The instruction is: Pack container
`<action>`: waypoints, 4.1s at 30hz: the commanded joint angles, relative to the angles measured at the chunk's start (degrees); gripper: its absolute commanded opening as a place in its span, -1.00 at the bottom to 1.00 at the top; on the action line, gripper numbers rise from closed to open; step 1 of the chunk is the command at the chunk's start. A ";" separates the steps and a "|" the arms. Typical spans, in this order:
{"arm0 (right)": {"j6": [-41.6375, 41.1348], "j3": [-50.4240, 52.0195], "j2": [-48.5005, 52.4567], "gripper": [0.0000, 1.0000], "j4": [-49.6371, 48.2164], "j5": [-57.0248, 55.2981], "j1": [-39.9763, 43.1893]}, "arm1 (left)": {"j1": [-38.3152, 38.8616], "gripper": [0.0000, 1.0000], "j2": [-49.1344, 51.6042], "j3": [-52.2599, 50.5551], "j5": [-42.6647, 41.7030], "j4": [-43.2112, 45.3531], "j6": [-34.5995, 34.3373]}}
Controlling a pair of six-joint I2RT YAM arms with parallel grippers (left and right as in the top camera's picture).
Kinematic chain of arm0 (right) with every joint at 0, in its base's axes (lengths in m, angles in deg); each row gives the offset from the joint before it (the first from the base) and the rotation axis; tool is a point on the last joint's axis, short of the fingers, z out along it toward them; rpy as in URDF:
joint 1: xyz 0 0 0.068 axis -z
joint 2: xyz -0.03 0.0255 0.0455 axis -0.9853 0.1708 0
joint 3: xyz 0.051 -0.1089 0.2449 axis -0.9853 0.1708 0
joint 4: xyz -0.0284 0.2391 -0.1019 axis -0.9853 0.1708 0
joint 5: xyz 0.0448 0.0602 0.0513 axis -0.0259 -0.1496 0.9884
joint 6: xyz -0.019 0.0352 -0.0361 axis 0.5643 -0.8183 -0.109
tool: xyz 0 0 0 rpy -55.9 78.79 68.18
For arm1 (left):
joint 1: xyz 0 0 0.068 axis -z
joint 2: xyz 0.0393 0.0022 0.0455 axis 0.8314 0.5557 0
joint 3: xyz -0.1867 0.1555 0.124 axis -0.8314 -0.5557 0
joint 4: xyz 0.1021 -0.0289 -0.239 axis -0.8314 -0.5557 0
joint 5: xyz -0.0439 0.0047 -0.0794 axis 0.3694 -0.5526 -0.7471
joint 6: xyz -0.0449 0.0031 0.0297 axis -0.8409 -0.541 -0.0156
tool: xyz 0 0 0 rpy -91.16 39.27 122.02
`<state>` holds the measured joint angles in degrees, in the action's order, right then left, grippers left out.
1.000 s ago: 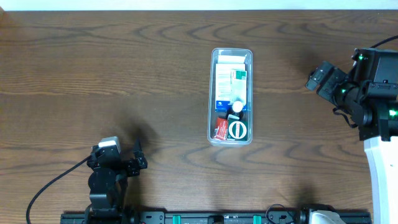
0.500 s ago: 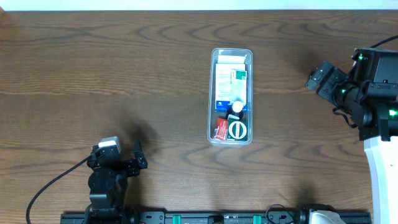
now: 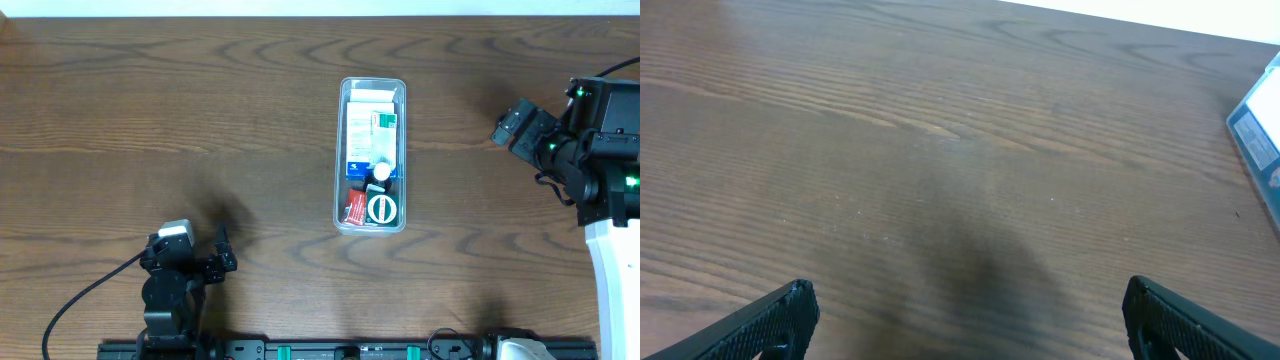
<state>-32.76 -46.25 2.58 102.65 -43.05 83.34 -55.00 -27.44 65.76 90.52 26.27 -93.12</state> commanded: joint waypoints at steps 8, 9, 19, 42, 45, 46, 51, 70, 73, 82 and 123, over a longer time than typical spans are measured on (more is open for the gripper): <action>11.76 16.59 -21.51 0.98 -15.78 -5.53 -0.52 | -0.24 0.96 -0.35 -1.03 0.24 0.11 0.76; 13.29 19.71 -24.59 0.99 -17.68 -5.53 -0.59 | -0.26 0.96 -0.35 -1.03 0.24 0.09 0.76; 14.21 42.38 -51.74 0.98 -20.17 -5.86 -0.57 | -0.24 0.96 -0.35 -1.03 0.24 0.09 0.76; 13.70 70.03 -70.38 0.99 -35.52 -6.38 -0.61 | -0.24 0.96 -0.35 -1.03 0.24 0.09 0.76; 13.77 70.90 -70.38 0.99 -37.31 -5.95 -0.61 | -0.24 0.96 -0.35 -1.03 0.24 0.09 0.76; 13.79 70.97 -70.38 0.99 -37.42 -5.99 -0.61 | -0.24 0.96 -0.35 -1.03 0.24 0.11 0.76; 13.77 70.97 -70.38 0.99 -37.42 -5.95 -0.59 | -0.24 0.96 -0.35 -1.03 0.24 0.09 0.76; 13.75 70.97 -70.38 0.98 -37.40 -5.97 -0.59 | -0.24 0.96 -0.35 -1.03 0.24 0.09 0.76; 13.77 70.97 -70.38 0.98 -37.40 -5.97 -0.59 | -0.24 0.96 -0.35 -1.03 0.24 0.09 0.76; 13.75 70.97 -70.38 0.98 -37.40 -5.95 -0.59 | -0.24 0.96 -0.35 -1.03 0.24 0.09 0.76; 13.75 70.97 -70.38 0.98 -37.40 -5.97 -0.59 | -0.24 0.96 -0.35 -1.03 0.24 0.11 0.74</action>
<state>-19.43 24.35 -67.39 65.34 -48.98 83.32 -55.00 -27.44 65.74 90.52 26.36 -93.12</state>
